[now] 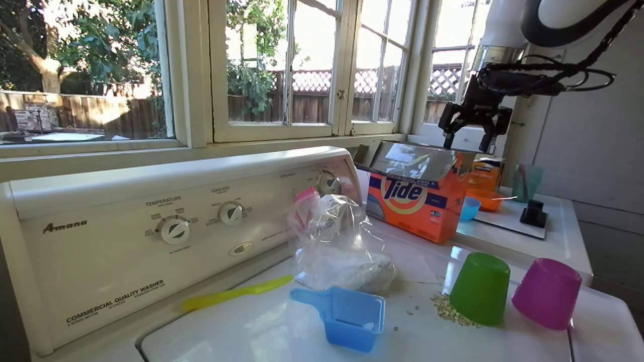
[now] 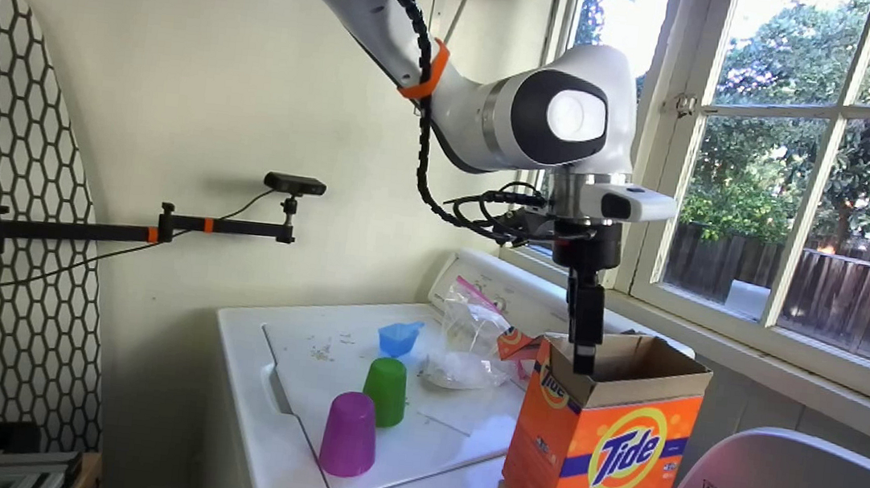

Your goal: Move the box of Tide to the left machine then put the blue measuring cup in the box.

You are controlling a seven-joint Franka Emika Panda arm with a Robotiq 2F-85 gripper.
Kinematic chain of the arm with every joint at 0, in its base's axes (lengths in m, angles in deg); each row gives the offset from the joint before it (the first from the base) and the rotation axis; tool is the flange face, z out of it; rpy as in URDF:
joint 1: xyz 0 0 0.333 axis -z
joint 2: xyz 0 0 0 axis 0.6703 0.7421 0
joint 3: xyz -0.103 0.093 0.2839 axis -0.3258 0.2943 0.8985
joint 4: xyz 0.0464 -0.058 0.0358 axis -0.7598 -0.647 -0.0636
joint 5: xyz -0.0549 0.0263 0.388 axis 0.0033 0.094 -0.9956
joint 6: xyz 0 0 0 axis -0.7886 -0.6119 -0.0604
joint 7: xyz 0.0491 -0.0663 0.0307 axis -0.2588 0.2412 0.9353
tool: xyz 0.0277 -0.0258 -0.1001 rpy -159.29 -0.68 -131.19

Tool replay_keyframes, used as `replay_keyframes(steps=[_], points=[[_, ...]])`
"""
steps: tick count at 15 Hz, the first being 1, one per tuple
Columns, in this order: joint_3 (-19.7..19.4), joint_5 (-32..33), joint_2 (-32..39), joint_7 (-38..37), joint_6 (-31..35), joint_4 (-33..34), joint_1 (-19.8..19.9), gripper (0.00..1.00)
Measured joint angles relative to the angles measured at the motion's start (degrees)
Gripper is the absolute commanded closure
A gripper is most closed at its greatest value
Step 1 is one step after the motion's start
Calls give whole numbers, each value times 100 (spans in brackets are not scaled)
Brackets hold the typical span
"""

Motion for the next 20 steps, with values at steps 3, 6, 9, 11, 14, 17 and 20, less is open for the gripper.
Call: replay_keyframes(steps=[3, 6, 9, 11, 14, 17, 20], points=[[2, 1, 31, 0, -23, 11, -60, 58], [2, 5, 11, 8, -67, 26, -87, 80], [14, -3, 7, 136, -125, 17, -99, 100], [29, -6, 5, 353, -127, 15, -99, 100], [36, -6, -6, 701, -149, 0, -99, 99], [36, 7, -44, 1015, -247, -33, -99, 64], [21, 102, -128, 1092, -459, -57, -99, 41]])
